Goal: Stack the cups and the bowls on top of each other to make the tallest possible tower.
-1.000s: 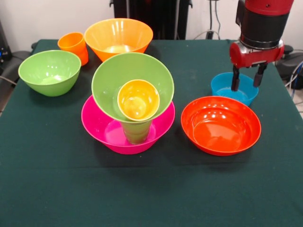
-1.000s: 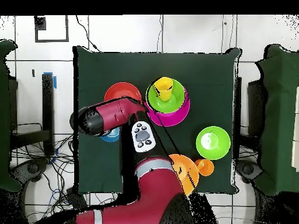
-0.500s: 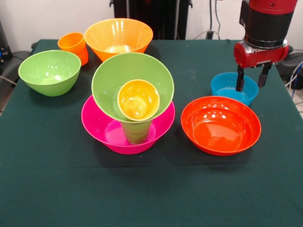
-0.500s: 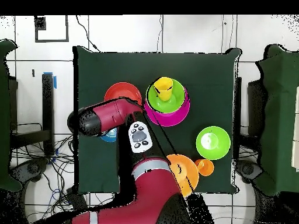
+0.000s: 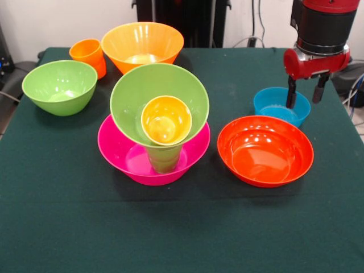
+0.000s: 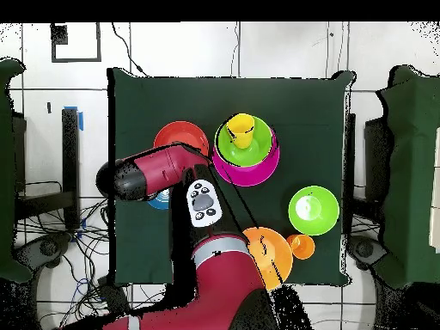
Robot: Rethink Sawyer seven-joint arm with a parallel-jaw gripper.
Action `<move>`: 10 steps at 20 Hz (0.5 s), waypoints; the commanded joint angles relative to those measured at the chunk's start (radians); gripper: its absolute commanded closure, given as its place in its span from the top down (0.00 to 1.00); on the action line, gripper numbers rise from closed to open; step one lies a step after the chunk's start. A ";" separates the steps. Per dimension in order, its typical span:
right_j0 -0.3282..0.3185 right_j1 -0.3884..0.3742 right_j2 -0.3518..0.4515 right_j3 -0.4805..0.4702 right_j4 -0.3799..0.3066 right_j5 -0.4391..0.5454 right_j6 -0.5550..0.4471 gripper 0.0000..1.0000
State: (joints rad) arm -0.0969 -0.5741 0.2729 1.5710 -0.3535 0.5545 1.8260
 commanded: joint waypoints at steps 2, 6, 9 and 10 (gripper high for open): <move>0.023 0.023 0.010 0.024 -0.053 -0.046 0.036 1.00; 0.025 0.038 0.005 0.023 -0.055 -0.055 0.043 1.00; 0.033 0.050 -0.004 0.027 -0.062 -0.080 0.057 1.00; 0.035 0.051 -0.006 0.028 -0.065 -0.088 0.060 1.00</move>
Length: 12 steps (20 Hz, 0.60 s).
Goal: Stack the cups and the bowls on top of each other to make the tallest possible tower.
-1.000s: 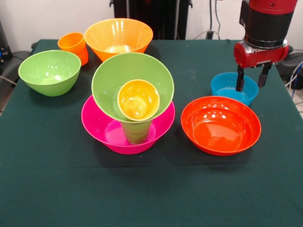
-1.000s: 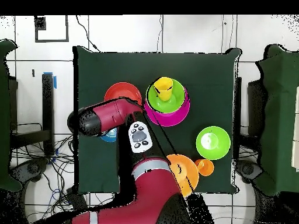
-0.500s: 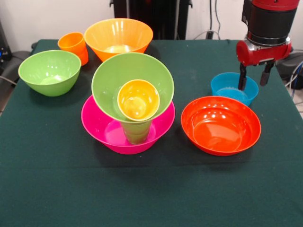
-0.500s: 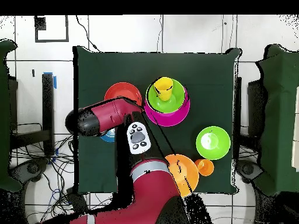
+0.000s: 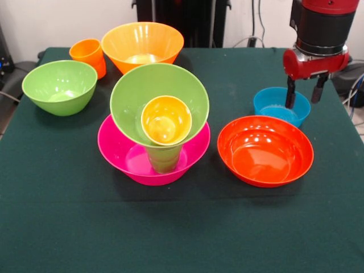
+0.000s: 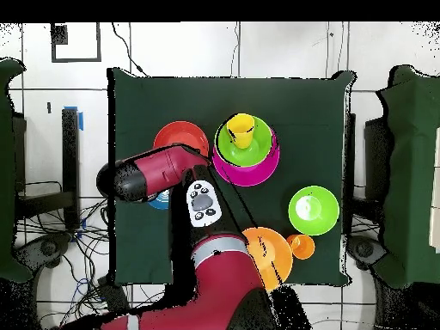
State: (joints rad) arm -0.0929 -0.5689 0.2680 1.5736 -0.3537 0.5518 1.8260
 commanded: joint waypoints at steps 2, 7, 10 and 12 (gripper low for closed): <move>0.037 0.049 -0.006 0.035 -0.062 -0.098 0.070 1.00; 0.050 0.034 -0.012 0.054 -0.048 -0.110 0.080 1.00; 0.052 0.024 -0.010 0.058 -0.041 -0.103 0.069 1.00; 0.053 0.021 -0.005 0.058 -0.038 -0.099 0.060 1.00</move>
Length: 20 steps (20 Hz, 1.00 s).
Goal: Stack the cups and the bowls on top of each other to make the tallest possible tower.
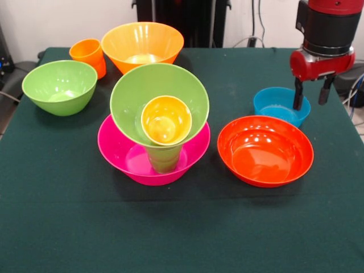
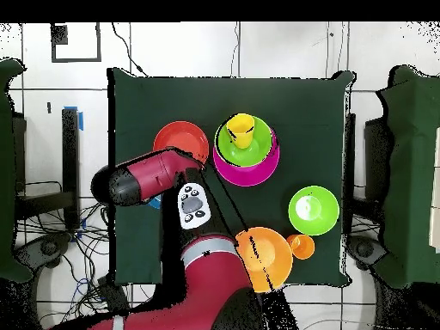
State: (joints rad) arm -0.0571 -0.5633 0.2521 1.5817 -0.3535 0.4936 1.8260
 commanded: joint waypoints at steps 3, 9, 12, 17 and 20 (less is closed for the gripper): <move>0.020 0.013 0.008 0.046 -0.038 -0.042 0.056 1.00; 0.017 0.025 -0.012 0.034 -0.041 -0.038 0.060 1.00; 0.016 0.015 -0.023 0.040 -0.043 -0.037 0.062 1.00; 0.009 0.019 -0.031 0.037 -0.045 -0.036 0.055 1.00; 0.011 0.029 -0.034 0.050 -0.046 -0.056 0.065 1.00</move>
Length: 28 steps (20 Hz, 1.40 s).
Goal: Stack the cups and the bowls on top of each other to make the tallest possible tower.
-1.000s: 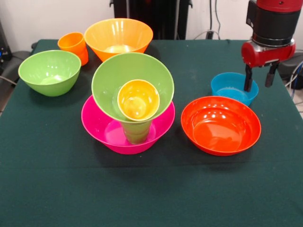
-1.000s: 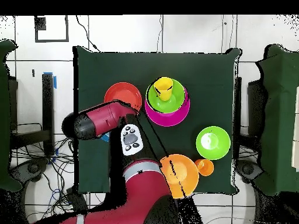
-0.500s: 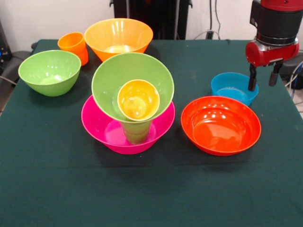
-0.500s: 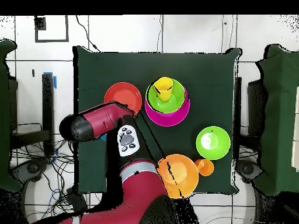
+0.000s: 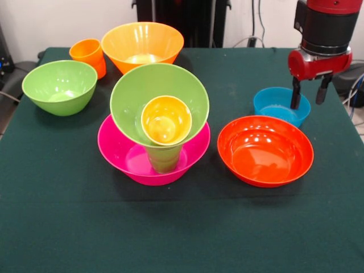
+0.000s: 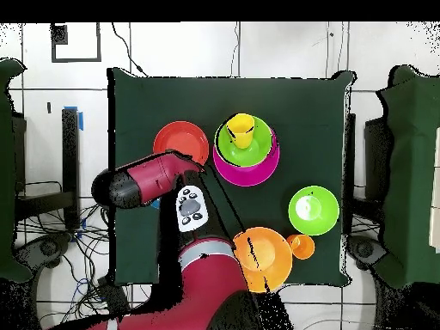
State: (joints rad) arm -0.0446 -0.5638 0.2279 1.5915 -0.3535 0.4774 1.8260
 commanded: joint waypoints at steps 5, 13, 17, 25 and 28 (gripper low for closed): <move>0.008 0.065 0.001 0.043 -0.040 -0.098 0.087 1.00; 0.011 0.084 -0.002 0.025 -0.034 -0.106 0.073 1.00; 0.017 0.088 -0.007 0.023 -0.035 -0.115 0.075 1.00; 0.034 0.050 -0.015 0.053 -0.021 -0.102 0.084 1.00; 0.038 0.028 -0.017 0.073 -0.014 -0.092 0.090 1.00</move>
State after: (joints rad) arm -0.0326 -0.5129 0.1966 1.6097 -0.3529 0.3954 1.8260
